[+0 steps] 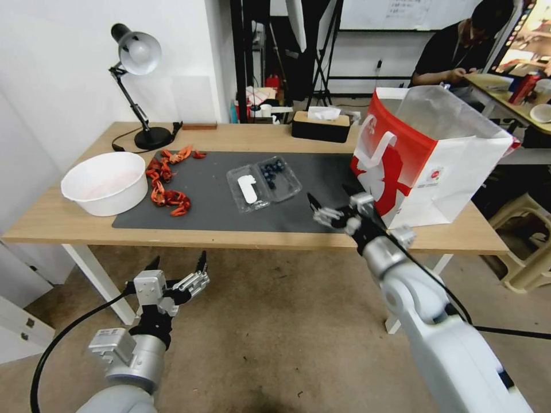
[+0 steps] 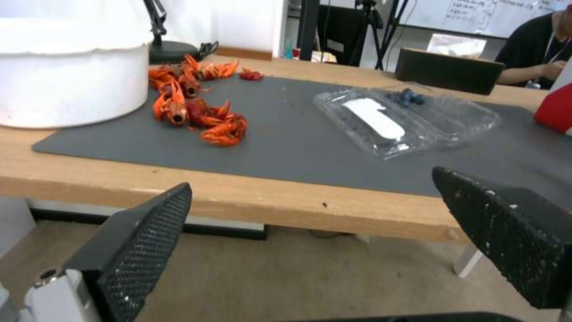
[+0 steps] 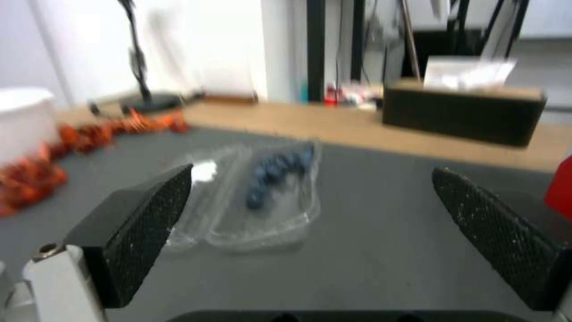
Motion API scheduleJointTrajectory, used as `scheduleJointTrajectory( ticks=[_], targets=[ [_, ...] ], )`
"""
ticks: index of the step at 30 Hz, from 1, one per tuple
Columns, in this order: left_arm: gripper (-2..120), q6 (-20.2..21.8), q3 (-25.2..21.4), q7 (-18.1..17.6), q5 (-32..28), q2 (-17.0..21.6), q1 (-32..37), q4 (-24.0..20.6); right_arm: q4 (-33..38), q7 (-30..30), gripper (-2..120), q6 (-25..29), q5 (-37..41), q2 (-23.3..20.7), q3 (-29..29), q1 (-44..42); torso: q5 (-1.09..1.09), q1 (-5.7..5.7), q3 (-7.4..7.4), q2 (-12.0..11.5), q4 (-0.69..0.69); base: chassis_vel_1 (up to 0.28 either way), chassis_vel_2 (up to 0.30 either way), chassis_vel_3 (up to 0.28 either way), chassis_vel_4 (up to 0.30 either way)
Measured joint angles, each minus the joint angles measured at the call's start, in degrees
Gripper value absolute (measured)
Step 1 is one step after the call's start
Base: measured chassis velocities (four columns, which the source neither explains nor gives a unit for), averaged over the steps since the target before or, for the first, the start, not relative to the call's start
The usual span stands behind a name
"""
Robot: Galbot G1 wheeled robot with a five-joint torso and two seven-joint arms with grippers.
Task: Close the takeout container lid, then place the container into the takeout bag.
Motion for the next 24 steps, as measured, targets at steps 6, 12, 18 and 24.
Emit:
scheduleJointTrajectory(
  ticks=[6, 12, 18, 24],
  targets=[
    [100, 0.0, 0.0, 0.2, 0.5, -0.5, 0.0, 0.9, -6.1, 5.4, 100, -8.2, 2.2, 0.9, -6.1, 11.2, 0.0, 0.0, 0.0, 0.0, 0.03, 0.0, 0.0, 0.0, 0.0],
    [100, -0.8, -0.2, 0.3, 0.4, -0.7, 0.1, 1.7, -11.6, 10.2, 100, -18.2, 2.8, 3.0, -10.9, 20.7, -0.02, -0.01, -0.01, 0.0, 0.0, 0.0, 0.0, 0.0, 0.0],
    [100, -1.3, -0.4, 0.4, 0.3, -0.7, 0.3, 2.1, -14.7, 11.0, 100, -24.0, 5.3, 3.5, -13.3, 24.6, 0.0, -0.01, -0.01, 0.0, 0.0, 0.0, 0.0, 0.0, 0.0],
    [100, -1.6, -0.4, 0.5, 0.3, -0.9, 0.4, 2.3, -19.6, 11.0, 100, -25.0, 4.7, 4.1, -16.6, 28.0, 0.0, -0.01, -0.01, 0.0, 0.0, 0.0, 0.0, 0.0, 0.0]
  ],
)
